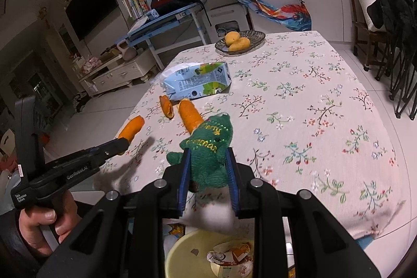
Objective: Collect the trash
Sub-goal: 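Carry the carrot and green plush toy back toward the yellow basin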
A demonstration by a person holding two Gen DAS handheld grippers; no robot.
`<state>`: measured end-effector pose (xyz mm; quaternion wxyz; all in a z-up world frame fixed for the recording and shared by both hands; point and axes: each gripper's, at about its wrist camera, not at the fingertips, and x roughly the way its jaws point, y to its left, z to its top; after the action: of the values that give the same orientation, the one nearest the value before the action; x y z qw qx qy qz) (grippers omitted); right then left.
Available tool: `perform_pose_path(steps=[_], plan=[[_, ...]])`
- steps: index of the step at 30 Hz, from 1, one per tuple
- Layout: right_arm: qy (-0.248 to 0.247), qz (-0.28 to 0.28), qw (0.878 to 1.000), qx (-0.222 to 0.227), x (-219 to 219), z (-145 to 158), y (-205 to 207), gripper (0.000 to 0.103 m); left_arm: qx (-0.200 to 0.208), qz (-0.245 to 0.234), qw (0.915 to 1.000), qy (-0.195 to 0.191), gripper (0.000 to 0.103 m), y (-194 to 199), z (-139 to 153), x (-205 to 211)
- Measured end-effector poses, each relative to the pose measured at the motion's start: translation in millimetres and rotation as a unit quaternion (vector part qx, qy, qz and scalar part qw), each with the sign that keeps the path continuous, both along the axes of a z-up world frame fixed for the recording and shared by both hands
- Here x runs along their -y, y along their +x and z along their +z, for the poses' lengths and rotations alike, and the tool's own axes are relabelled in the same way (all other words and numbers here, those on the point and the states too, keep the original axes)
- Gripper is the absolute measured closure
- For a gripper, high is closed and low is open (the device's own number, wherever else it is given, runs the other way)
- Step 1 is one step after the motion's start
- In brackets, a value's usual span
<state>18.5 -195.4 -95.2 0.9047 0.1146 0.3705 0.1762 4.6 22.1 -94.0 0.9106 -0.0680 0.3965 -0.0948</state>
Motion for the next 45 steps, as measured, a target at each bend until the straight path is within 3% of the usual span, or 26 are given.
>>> perform_pose_path(steps=[28, 45], plan=[[-0.023, 0.026, 0.999, -0.031, -23.9, -20.6, -82.2, 0.076, 0.018, -0.029, 0.9994, 0.004, 0.091, -74.8, 2.4, 14.8], [-0.051, 0.046, 0.992, -0.105, -36.8, -51.6, -91.7, 0.073, 0.017, -0.057, 0.9982, 0.012, 0.091, -96.7, -1.0, 27.8]])
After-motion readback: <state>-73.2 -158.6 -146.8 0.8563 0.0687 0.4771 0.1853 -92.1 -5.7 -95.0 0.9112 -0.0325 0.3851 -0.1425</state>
